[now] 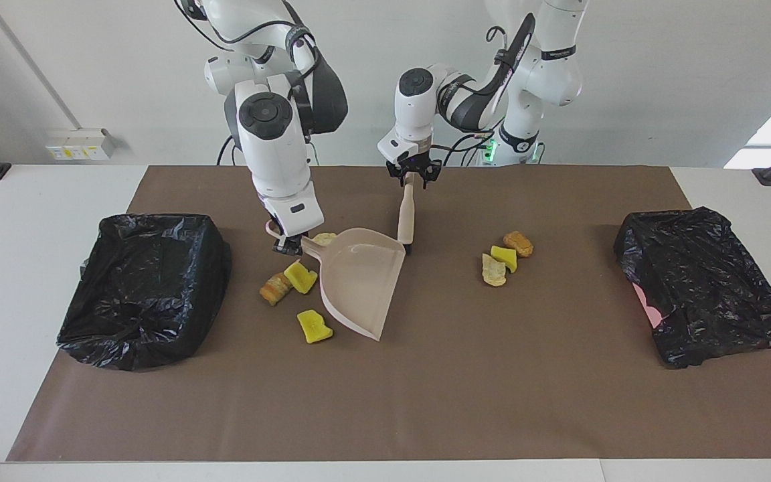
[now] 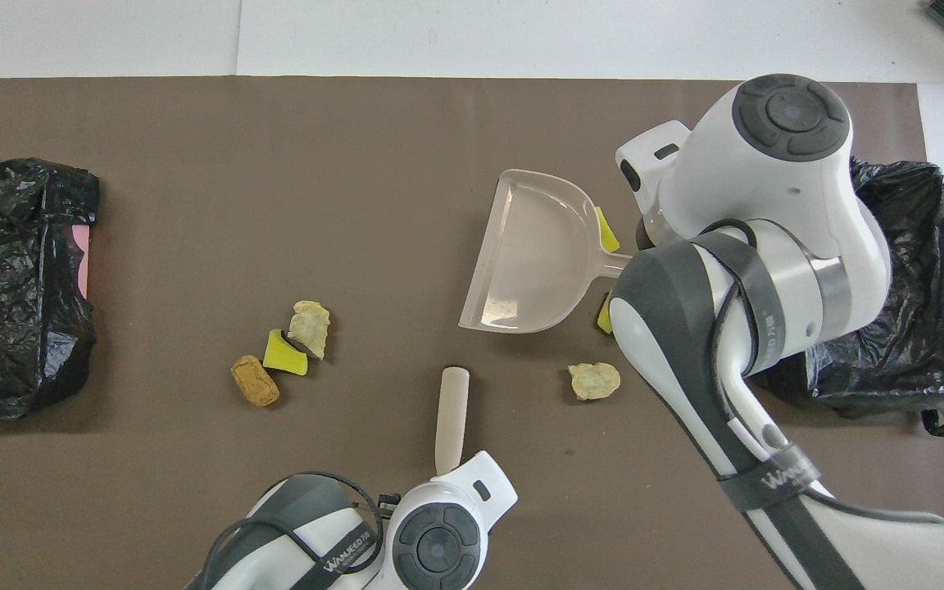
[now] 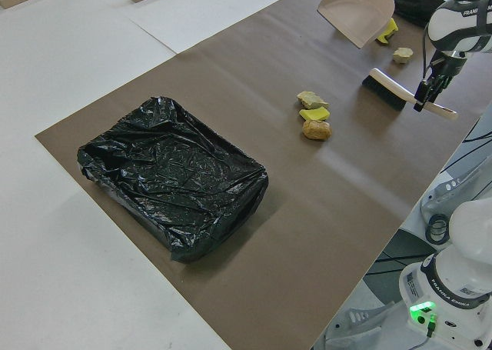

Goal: Sweep and dump trash in bin
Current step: 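Place the dustpan with the right gripper while the left gripper grasps the brush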

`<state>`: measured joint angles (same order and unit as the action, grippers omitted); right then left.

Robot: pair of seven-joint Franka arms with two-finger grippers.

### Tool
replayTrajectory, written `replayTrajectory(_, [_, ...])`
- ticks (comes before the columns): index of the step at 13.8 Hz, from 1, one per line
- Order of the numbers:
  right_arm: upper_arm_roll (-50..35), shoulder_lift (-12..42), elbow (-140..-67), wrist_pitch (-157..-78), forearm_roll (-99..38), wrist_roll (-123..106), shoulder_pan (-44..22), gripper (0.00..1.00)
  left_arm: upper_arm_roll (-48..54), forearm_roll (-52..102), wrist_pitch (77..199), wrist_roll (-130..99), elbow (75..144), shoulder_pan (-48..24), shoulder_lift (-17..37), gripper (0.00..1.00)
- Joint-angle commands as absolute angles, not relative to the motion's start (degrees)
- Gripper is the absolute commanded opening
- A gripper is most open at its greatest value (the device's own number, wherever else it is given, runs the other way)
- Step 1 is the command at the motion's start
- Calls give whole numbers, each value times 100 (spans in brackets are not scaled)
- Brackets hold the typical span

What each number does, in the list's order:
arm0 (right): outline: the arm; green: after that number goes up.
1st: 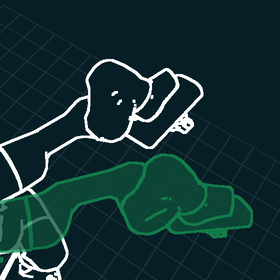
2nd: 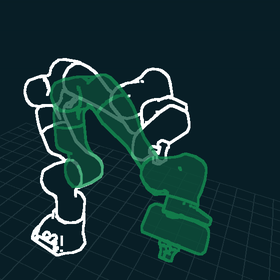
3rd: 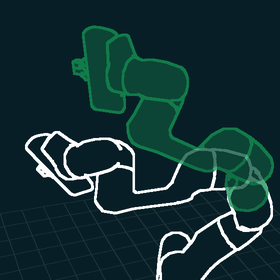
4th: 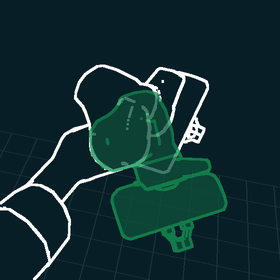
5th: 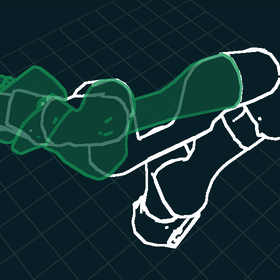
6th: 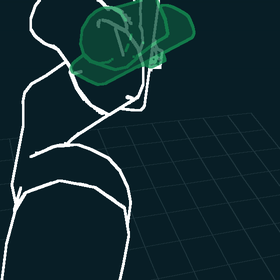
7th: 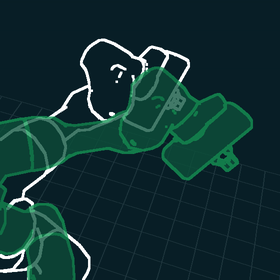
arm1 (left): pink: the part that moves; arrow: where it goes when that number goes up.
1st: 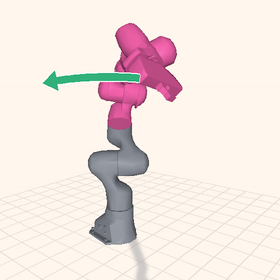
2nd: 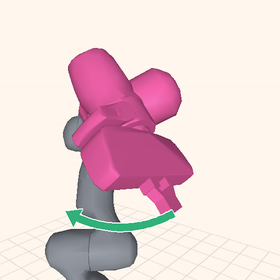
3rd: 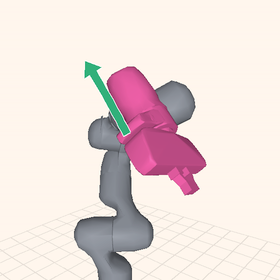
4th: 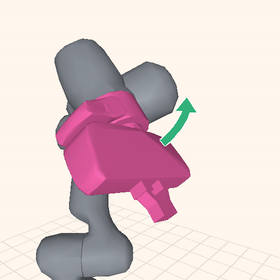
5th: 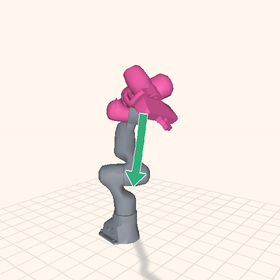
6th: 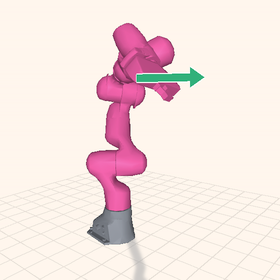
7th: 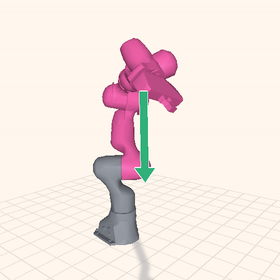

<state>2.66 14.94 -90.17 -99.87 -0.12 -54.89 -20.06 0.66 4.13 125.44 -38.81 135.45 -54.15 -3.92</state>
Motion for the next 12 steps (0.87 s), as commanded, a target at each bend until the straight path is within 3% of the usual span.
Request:
replayTrajectory(1, [220, 1336, -9211, -10125, -105, -5669, -1934, 0, -26, 536, 12498, -3832, 13772, -5607, -615, 48])
replayTrajectory(4, [220, 1318, -9263, -10134, -79, -5686, -1951, 0, -44, 545, 12472, -3876, 13694, -5599, -572, 0])
replayTrajectory(12, [211, 1090, -10063, -10889, -88, -6413, -2030, 0, -114, 466, 11690, -3754, 13026, -4538, -632, 0])
